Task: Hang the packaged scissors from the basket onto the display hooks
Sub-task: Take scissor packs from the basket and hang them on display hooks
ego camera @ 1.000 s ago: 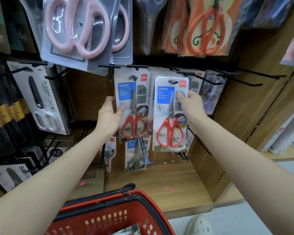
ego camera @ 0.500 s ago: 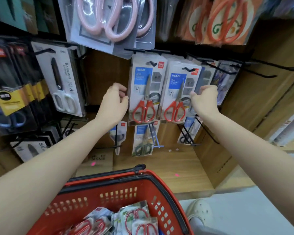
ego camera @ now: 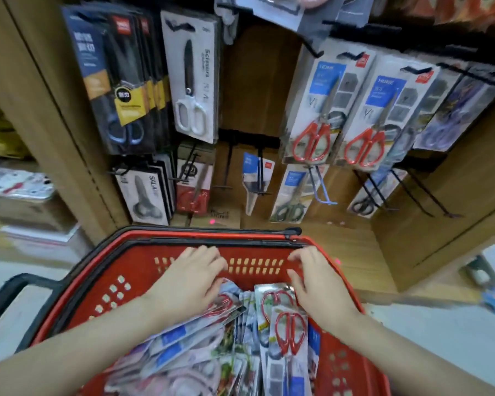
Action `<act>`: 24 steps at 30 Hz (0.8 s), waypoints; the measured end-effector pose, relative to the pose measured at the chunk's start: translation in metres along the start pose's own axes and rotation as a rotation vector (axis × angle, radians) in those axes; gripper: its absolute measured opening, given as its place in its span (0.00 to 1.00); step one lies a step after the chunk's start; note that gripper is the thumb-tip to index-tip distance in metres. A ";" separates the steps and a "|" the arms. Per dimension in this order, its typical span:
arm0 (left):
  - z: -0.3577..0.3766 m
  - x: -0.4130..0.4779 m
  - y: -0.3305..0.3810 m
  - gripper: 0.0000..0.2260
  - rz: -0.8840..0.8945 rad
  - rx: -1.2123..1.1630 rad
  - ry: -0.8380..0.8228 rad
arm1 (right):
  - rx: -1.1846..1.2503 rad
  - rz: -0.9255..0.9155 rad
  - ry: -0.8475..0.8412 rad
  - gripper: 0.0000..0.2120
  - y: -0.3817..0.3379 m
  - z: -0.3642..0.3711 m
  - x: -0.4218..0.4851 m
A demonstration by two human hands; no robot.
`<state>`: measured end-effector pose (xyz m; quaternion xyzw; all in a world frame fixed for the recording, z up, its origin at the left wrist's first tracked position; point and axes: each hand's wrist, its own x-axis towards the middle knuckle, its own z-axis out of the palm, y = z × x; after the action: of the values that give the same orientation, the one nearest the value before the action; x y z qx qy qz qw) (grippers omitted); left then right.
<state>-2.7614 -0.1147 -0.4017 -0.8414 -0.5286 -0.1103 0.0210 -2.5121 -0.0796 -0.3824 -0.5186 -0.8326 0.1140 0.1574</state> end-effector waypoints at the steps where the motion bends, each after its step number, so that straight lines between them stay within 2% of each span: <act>1: 0.013 -0.014 -0.001 0.10 -0.015 0.002 -0.053 | 0.016 0.007 -0.070 0.12 -0.001 0.017 -0.006; 6: 0.065 -0.057 -0.013 0.14 -0.194 -0.066 -0.278 | -0.047 0.067 -0.329 0.21 0.012 0.089 -0.021; 10: 0.098 -0.072 -0.025 0.24 -0.350 -0.173 -0.550 | -0.070 0.197 -0.464 0.34 0.026 0.115 -0.031; 13: 0.111 -0.078 -0.025 0.28 -0.451 -0.285 -0.657 | -0.134 0.227 -0.502 0.37 0.031 0.123 -0.037; 16: 0.118 -0.083 -0.021 0.28 -0.504 -0.349 -0.629 | -0.203 0.246 -0.489 0.35 0.032 0.121 -0.041; 18: 0.121 -0.086 -0.016 0.26 -0.528 -0.335 -0.577 | -0.212 0.233 -0.473 0.29 0.032 0.115 -0.042; 20: 0.121 -0.089 -0.013 0.23 -0.539 -0.297 -0.546 | -0.190 0.213 -0.495 0.23 0.029 0.104 -0.040; 24: 0.115 -0.099 -0.010 0.16 -0.489 -0.360 -0.478 | -0.161 0.168 -0.542 0.19 0.015 0.071 -0.024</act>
<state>-2.7924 -0.1806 -0.5356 -0.6826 -0.6758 -0.0037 -0.2779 -2.5163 -0.0961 -0.4565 -0.5473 -0.8048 0.1944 -0.1225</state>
